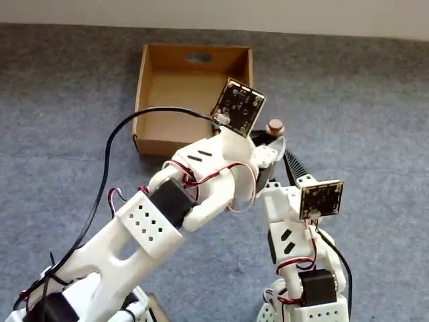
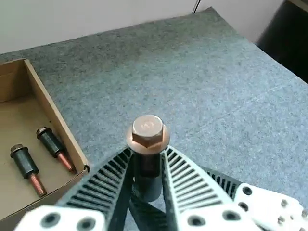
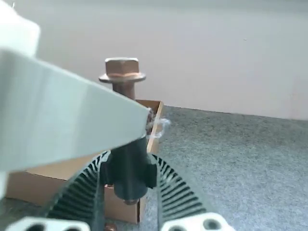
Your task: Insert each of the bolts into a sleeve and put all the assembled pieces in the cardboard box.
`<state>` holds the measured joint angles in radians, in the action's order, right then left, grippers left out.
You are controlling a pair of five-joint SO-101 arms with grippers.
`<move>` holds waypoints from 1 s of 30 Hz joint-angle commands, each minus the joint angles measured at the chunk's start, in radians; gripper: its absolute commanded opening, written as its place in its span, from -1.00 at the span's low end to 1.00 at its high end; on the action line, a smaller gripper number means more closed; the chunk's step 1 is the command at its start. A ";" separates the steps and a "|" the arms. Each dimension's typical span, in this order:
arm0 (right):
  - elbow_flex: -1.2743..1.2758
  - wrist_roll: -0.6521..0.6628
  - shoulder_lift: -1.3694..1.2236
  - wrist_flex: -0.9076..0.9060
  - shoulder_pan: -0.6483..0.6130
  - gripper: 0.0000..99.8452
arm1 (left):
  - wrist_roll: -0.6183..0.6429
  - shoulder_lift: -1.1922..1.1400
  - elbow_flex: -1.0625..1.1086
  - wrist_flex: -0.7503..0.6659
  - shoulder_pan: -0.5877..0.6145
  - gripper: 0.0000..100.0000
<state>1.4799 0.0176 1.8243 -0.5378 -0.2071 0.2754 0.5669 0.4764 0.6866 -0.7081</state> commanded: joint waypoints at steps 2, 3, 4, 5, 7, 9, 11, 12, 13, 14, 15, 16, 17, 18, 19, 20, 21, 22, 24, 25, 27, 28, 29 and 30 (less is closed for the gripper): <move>-0.013 -0.011 0.008 0.025 0.001 -0.99 | 0.002 0.004 -0.038 0.015 -0.012 -0.98; -0.013 -0.011 0.008 0.025 0.001 -0.99 | 0.002 0.004 -0.038 0.017 -0.012 -0.98; -0.013 -0.011 0.008 0.025 0.001 -0.99 | 0.002 0.004 -0.036 0.018 -0.012 -0.98; -0.015 -0.011 0.008 0.025 0.001 -0.99 | 0.002 0.004 -0.036 0.020 -0.012 -0.98; -0.015 -0.011 0.008 0.025 0.001 -0.99 | 0.002 0.005 -0.036 0.028 -0.012 -0.95; -0.015 -0.011 0.008 0.025 0.001 -0.99 | 0.002 0.010 -0.038 0.060 -0.012 -0.84; -0.015 -0.011 0.008 0.025 0.001 -0.99 | 0.002 0.010 -0.038 0.094 -0.024 -0.70; -0.015 -0.011 0.008 0.025 0.001 -0.99 | 0.002 0.010 -0.038 0.109 -0.027 -0.64; -0.015 -0.011 0.008 0.025 0.001 -0.99 | 0.002 0.010 -0.038 0.123 -0.027 -0.60; -0.015 -0.011 0.008 0.025 0.001 -0.99 | 0.002 0.010 -0.038 0.129 -0.027 -0.58; -0.016 -0.011 0.008 0.025 0.001 -0.99 | 0.002 0.010 -0.038 0.137 -0.025 -0.58; -0.016 -0.011 0.008 0.025 0.001 -0.99 | 0.002 0.012 -0.038 0.143 -0.025 -0.59; -0.016 -0.011 0.008 0.025 0.001 -0.99 | 0.002 0.012 -0.038 0.143 -0.024 -0.60; -0.015 -0.011 0.008 0.025 0.001 -0.99 | 0.002 0.012 -0.039 0.146 -0.024 -0.61; -0.015 -0.011 0.008 0.025 0.001 -0.99 | 0.002 0.013 -0.041 0.147 -0.025 -0.62; -0.015 -0.011 0.008 0.025 0.001 -0.99 | 0.002 0.013 -0.045 0.147 -0.028 -0.63; -0.015 -0.011 0.008 0.025 0.001 -0.99 | 0.002 0.015 -0.047 0.147 -0.031 -0.63; -0.015 -0.011 0.008 0.025 0.001 -0.99 | 0.002 0.024 -0.048 0.147 -0.031 -0.64; -0.015 -0.011 0.008 0.025 0.001 -0.99 | 0.002 0.068 -0.042 0.147 -0.030 -0.67; -0.015 -0.011 0.008 0.025 0.001 -0.99 | 0.000 0.101 -0.039 0.147 -0.024 -0.69; -0.018 -0.011 0.008 0.025 0.001 -0.99 | -0.003 0.176 -0.039 0.152 -0.010 -0.77; -0.021 -0.011 0.008 0.025 0.001 -0.99 | -0.003 0.219 -0.039 0.166 0.013 -0.83; -0.022 -0.011 0.008 0.025 0.001 -0.99 | -0.003 0.263 -0.039 0.181 0.035 -0.91; -0.022 -0.011 0.008 0.025 0.001 -0.99 | -0.003 0.302 -0.038 0.201 0.056 -0.99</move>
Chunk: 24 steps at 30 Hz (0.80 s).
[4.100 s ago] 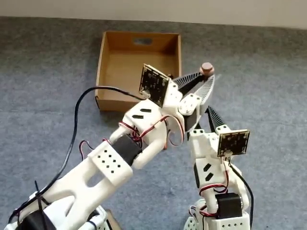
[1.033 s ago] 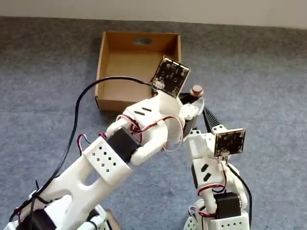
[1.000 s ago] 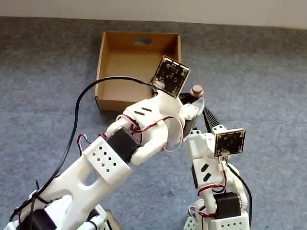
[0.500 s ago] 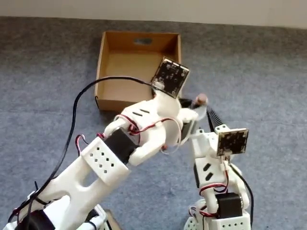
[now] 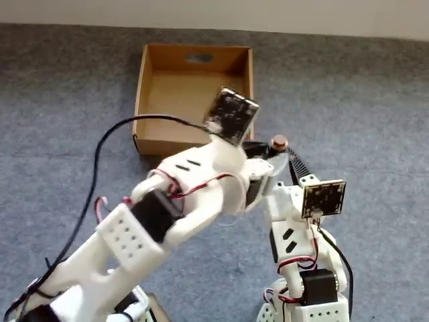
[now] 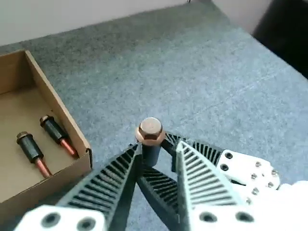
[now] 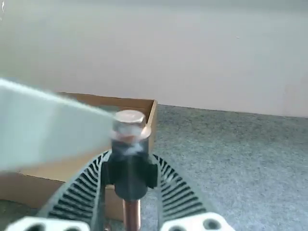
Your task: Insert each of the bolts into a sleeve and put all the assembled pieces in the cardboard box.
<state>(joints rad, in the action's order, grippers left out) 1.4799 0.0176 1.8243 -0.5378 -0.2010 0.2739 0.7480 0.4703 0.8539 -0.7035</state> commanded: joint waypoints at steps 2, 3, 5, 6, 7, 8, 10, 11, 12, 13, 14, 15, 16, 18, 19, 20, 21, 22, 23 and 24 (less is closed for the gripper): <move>-0.036 -0.011 0.007 0.025 -0.005 -0.99 | -0.002 0.200 -0.031 0.118 0.107 -0.96; -0.048 -0.011 0.007 0.025 -0.005 -0.99 | -0.002 0.237 -0.031 0.170 0.140 -0.98; -0.070 -0.011 0.005 0.024 -0.005 -0.99 | -0.003 0.302 -0.031 0.285 0.213 -0.98; -0.090 -0.011 0.005 0.024 -0.005 -0.99 | -0.003 0.329 -0.030 0.344 0.263 -0.98; -0.120 -0.011 0.004 0.021 -0.005 -0.99 | -0.003 0.348 -0.019 0.396 0.320 -0.98; -0.156 -0.011 0.004 0.019 -0.005 -0.99 | -0.003 0.355 0.012 0.437 0.377 -0.98; -0.229 -0.011 0.002 0.019 -0.005 -0.99 | -0.003 0.358 0.096 0.466 0.496 -0.98; -0.269 -0.011 0.002 0.019 -0.005 -0.99 | -0.003 0.358 0.154 0.465 0.562 -0.98; -0.311 -0.011 0.001 0.019 -0.005 -0.99 | -0.003 0.358 0.213 0.465 0.616 -0.98; -0.352 -0.011 -0.007 0.019 -0.005 -0.99 | -0.003 0.358 0.272 0.462 0.664 -0.98; -0.390 -0.011 -0.028 0.018 -0.005 -0.99 | -0.003 0.358 0.332 0.439 0.697 -0.98; -0.432 -0.011 -0.058 0.008 -0.005 -0.99 | -0.003 0.361 0.392 0.405 0.730 -0.98; -0.478 -0.011 -0.096 -0.001 -0.005 -0.99 | -0.003 0.366 0.449 0.373 0.754 -0.98; -0.585 -0.011 -0.199 -0.016 -0.005 -0.99 | 0.000 0.366 0.541 0.301 0.800 -0.98; -0.641 -0.011 -0.259 -0.024 -0.005 -0.99 | 0.002 0.367 0.576 0.267 0.820 -0.98; -0.693 -0.012 -0.325 -0.031 -0.005 -0.99 | 0.002 0.367 0.607 0.238 0.839 -0.98; -0.746 -0.018 -0.392 -0.041 -0.005 -0.99 | 0.002 0.367 0.633 0.209 0.860 -0.98; -0.794 -0.041 -0.460 -0.048 -0.005 -0.99 | 0.002 0.367 0.654 0.190 0.880 -0.98; -0.837 -0.074 -0.530 -0.053 -0.005 -0.99 | 0.003 0.367 0.674 0.178 0.894 -0.98; -0.874 -0.101 -0.595 -0.059 -0.005 -0.99 | -0.002 0.367 0.693 0.170 0.903 -0.98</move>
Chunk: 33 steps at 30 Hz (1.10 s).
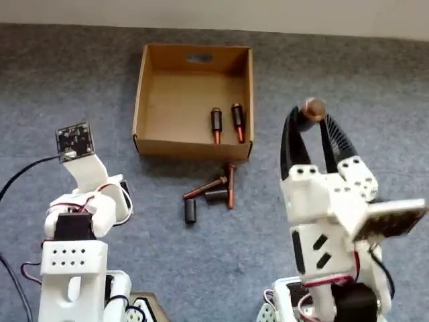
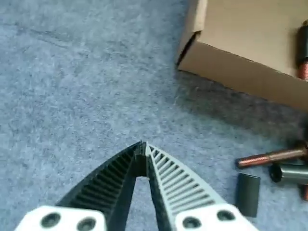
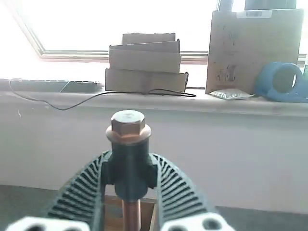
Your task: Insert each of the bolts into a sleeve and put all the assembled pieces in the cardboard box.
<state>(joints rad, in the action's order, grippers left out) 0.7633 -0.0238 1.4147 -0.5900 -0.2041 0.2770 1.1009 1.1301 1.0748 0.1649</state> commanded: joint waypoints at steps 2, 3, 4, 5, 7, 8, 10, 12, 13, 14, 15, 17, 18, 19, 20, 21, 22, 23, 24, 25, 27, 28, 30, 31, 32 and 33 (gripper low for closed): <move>-0.213 -0.104 -0.311 -0.007 -0.002 -0.99 | -0.006 0.015 0.081 -0.055 0.039 -0.98; -0.229 -0.126 -0.374 -0.004 -0.004 -0.99 | -0.002 0.015 0.107 -0.066 0.033 -0.98; -0.243 -0.147 -0.435 -0.002 -0.015 -0.99 | -0.002 0.015 0.130 -0.084 0.028 -0.98; -0.252 -0.160 -0.489 -0.002 -0.035 -0.99 | -0.002 0.015 0.151 -0.107 0.016 -0.98; -0.262 -0.164 -0.593 0.001 -0.071 -0.99 | -0.005 0.015 0.196 -0.161 0.008 -0.98; -0.266 -0.164 -0.639 0.012 -0.094 -0.99 | -0.005 0.015 0.219 -0.187 0.007 -0.98; -0.280 -0.164 -0.737 0.064 -0.142 -0.99 | -0.006 0.015 0.269 -0.244 0.004 -0.98; -0.286 -0.164 -0.834 0.120 -0.170 -0.99 | -0.006 0.015 0.305 -0.282 0.004 -0.98; -0.288 -0.164 -0.880 0.150 -0.177 -0.99 | -0.006 0.015 0.320 -0.293 0.004 -0.98; -0.288 -0.164 -0.920 0.185 -0.185 -0.99 | -0.006 0.015 0.332 -0.298 0.004 -0.98; -0.288 -0.164 -0.963 0.223 -0.193 -0.99 | -0.006 0.015 0.343 -0.301 0.004 -0.98; -0.288 -0.164 -1.047 0.298 -0.213 -0.99 | -0.006 0.015 0.364 -0.327 0.004 -0.98; -0.288 -0.164 -1.084 0.334 -0.223 -0.99 | -0.006 0.015 0.375 -0.345 0.004 -0.98; -0.288 -0.164 -1.125 0.363 -0.232 -0.99 | -0.006 0.015 0.381 -0.361 0.004 -0.98; -0.288 -0.164 -1.165 0.387 -0.242 -0.99 | -0.006 0.015 0.384 -0.370 0.004 -0.98; -0.288 -0.164 -1.205 0.414 -0.248 -0.99 | -0.006 0.015 0.386 -0.371 0.004 -0.98; -0.288 -0.164 -1.242 0.440 -0.249 -0.99 | -0.006 0.015 0.386 -0.371 0.004 -0.98; -0.288 -0.164 -1.282 0.472 -0.249 -0.99 | -0.006 0.015 0.386 -0.371 0.004 -0.98; -0.289 -0.164 -1.319 0.504 -0.251 -0.99 | -0.006 0.015 0.386 -0.371 0.004 -0.98; -0.303 -0.164 -1.359 0.529 -0.251 -0.99 | -0.006 0.015 0.386 -0.371 0.004 -0.98; -0.355 -0.164 -1.435 0.541 -0.251 -0.99 | -0.006 0.015 0.386 -0.371 0.004 -0.98; -0.390 -0.166 -1.475 0.541 -0.251 -0.99 | -0.006 0.015 0.386 -0.371 0.004 -0.98; -0.458 -0.166 -1.549 0.536 -0.252 -0.99 | -0.006 0.015 0.386 -0.371 0.004 -0.98; -0.493 -0.166 -1.584 0.516 -0.252 -0.99 | -0.006 0.015 0.386 -0.371 0.004 -0.98; -0.530 -0.166 -1.615 0.486 -0.254 -0.99 | -0.006 0.015 0.386 -0.371 0.004 -0.98; -0.568 -0.166 -1.646 0.443 -0.255 -0.99 | -0.006 0.015 0.386 -0.371 0.004 -0.98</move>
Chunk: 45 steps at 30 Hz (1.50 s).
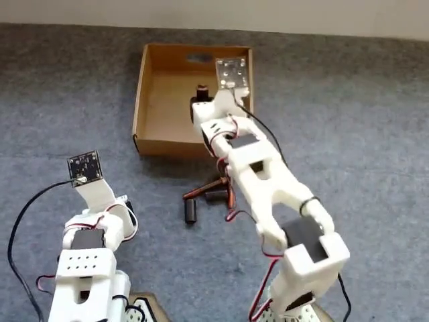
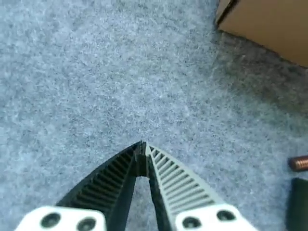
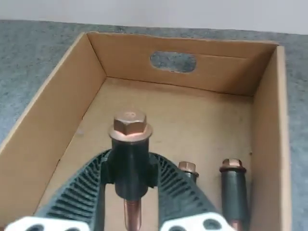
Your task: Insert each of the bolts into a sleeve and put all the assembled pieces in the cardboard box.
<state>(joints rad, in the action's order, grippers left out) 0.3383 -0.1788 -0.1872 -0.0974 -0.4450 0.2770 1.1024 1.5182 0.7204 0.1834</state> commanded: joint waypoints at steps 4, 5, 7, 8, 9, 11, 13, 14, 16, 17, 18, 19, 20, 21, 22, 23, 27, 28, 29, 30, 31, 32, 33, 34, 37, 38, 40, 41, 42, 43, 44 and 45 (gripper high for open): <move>-0.288 -0.015 -0.142 -0.259 -0.019 -0.99 | -0.006 0.013 -0.002 -0.017 -0.015 -0.98; -0.317 -0.015 -0.163 -0.292 -0.019 -0.99 | -0.006 0.013 -0.002 -0.017 -0.015 -0.98; -0.372 -0.017 -0.211 -0.343 -0.024 -0.99 | -0.006 0.013 -0.002 -0.017 -0.015 -0.98; -0.395 -0.017 -0.234 -0.358 -0.024 -0.99 | -0.006 0.013 -0.002 -0.017 -0.015 -0.98; -0.415 -0.017 -0.255 -0.369 -0.024 -0.99 | -0.006 0.013 -0.002 -0.017 -0.015 -0.98; -0.449 -0.017 -0.300 -0.381 -0.025 -0.99 | -0.006 0.013 -0.002 -0.017 -0.015 -0.98; -0.476 -0.017 -0.343 -0.384 -0.025 -0.99 | -0.006 0.013 -0.002 -0.017 -0.015 -0.98; -0.490 -0.017 -0.363 -0.384 -0.024 -0.99 | -0.006 0.013 -0.002 -0.017 -0.015 -0.98; -0.515 -0.017 -0.395 -0.384 -0.019 -0.99 | -0.006 0.013 -0.002 -0.017 -0.015 -0.98; -0.524 -0.017 -0.407 -0.384 -0.018 -0.99 | -0.006 0.013 -0.002 -0.017 -0.015 -0.98; -0.530 -0.017 -0.417 -0.384 -0.016 -0.99 | -0.006 0.013 -0.002 -0.017 -0.015 -0.98; -0.532 -0.015 -0.423 -0.386 -0.010 -0.99 | -0.006 0.013 -0.002 -0.017 -0.015 -0.98; -0.535 -0.015 -0.424 -0.386 -0.005 -0.99 | -0.006 0.013 -0.002 -0.017 -0.015 -0.98; -0.535 -0.014 -0.424 -0.395 -0.002 -0.99 | -0.006 0.013 -0.002 -0.017 -0.015 -0.98; -0.536 -0.012 -0.424 -0.409 0.001 -0.99 | -0.006 0.013 -0.002 -0.017 -0.015 -0.98; -0.536 -0.012 -0.423 -0.420 0.007 -0.99 | -0.006 0.013 -0.002 -0.017 -0.015 -0.98; -0.536 -0.012 -0.421 -0.437 0.038 -0.99 | -0.006 0.013 -0.002 -0.017 -0.015 -0.98; -0.536 -0.012 -0.421 -0.438 0.050 -0.99 | -0.006 0.013 -0.002 -0.017 -0.015 -0.98; -0.538 -0.011 -0.421 -0.438 0.061 -0.99 | -0.006 0.013 -0.002 -0.017 -0.015 -0.98; -0.545 -0.009 -0.424 -0.438 0.070 -0.99 | -0.006 0.013 -0.002 -0.017 -0.015 -0.98; -0.556 -0.002 -0.429 -0.440 0.076 -0.99 | -0.006 0.013 -0.002 -0.017 -0.015 -0.98; -0.562 0.028 -0.429 -0.441 0.079 -0.99 | -0.006 0.013 -0.002 -0.017 -0.015 -0.98; -0.567 0.069 -0.429 -0.441 0.079 -0.99 | -0.006 0.013 -0.002 -0.018 -0.015 -0.98; -0.572 0.107 -0.427 -0.441 0.079 -0.99 | -0.006 0.013 -0.002 -0.018 -0.015 -0.98; -0.573 0.160 -0.426 -0.441 0.074 -0.99 | -0.006 0.013 -0.002 -0.018 -0.015 -0.98; -0.573 0.160 -0.427 -0.441 0.071 -0.99 | -0.006 0.013 -0.002 -0.018 -0.015 -0.98; -0.567 0.160 -0.429 -0.441 0.065 -0.99 | -0.006 0.013 -0.002 -0.018 -0.015 -0.98; -0.567 0.160 -0.429 -0.441 0.064 -0.99 | -0.006 0.013 -0.002 -0.018 -0.015 -0.98; -0.567 0.160 -0.429 -0.441 0.058 -0.99 | -0.006 0.013 -0.002 -0.018 -0.015 -0.98; -0.565 0.160 -0.429 -0.443 0.053 -0.98 | -0.006 0.013 -0.002 -0.018 -0.015 -0.98; -0.565 0.160 -0.429 -0.443 0.048 -0.98 | -0.006 0.013 -0.002 -0.018 -0.015 -0.98; -0.565 0.160 -0.429 -0.446 0.044 -0.98 | -0.006 0.013 -0.002 -0.018 -0.015 -0.98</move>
<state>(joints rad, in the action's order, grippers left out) -0.1726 -0.0330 -0.6245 -0.5363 -0.3867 0.2770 1.1024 1.5182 0.7204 0.1834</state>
